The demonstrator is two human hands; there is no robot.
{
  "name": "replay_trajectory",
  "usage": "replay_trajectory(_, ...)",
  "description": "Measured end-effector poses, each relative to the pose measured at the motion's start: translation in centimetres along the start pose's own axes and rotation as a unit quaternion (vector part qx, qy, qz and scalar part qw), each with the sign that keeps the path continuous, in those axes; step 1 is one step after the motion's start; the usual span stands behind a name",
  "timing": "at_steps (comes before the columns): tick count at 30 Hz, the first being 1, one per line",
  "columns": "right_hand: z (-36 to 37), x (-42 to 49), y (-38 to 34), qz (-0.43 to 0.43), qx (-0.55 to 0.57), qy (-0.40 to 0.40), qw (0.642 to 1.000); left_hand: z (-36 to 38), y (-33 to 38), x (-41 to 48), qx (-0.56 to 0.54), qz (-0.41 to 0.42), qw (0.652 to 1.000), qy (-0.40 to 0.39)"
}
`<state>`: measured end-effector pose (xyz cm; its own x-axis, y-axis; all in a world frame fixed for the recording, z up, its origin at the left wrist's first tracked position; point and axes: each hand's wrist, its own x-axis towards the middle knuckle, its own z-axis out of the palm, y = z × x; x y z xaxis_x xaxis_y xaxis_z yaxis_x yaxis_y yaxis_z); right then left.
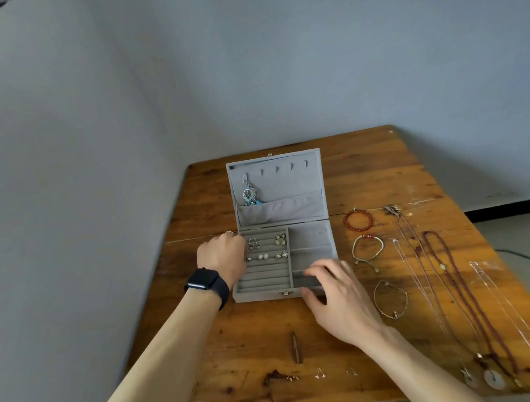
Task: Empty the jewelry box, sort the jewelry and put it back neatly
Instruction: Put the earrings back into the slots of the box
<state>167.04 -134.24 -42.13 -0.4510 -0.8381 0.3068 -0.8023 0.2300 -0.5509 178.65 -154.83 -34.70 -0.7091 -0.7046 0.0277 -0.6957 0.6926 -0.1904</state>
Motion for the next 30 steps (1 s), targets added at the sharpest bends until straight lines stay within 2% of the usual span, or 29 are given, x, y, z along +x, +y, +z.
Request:
replay_trajectory(4,0.1,-0.2,0.0,-0.003,-0.007,-0.001,1.000,0.4,0.0,-0.7,-0.043,-0.028,0.998,0.020)
replay_trajectory(19,0.4,-0.5,0.1,-0.033,-0.051,-0.001,0.998,3.2,0.0,-5.6,-0.155,-0.034,0.987,0.042)
replay_trajectory(30,0.3,-0.6,0.0,-0.058,-0.086,0.002,0.995,2.9,-0.2,-5.5,-0.125,-0.028,0.991,0.041)
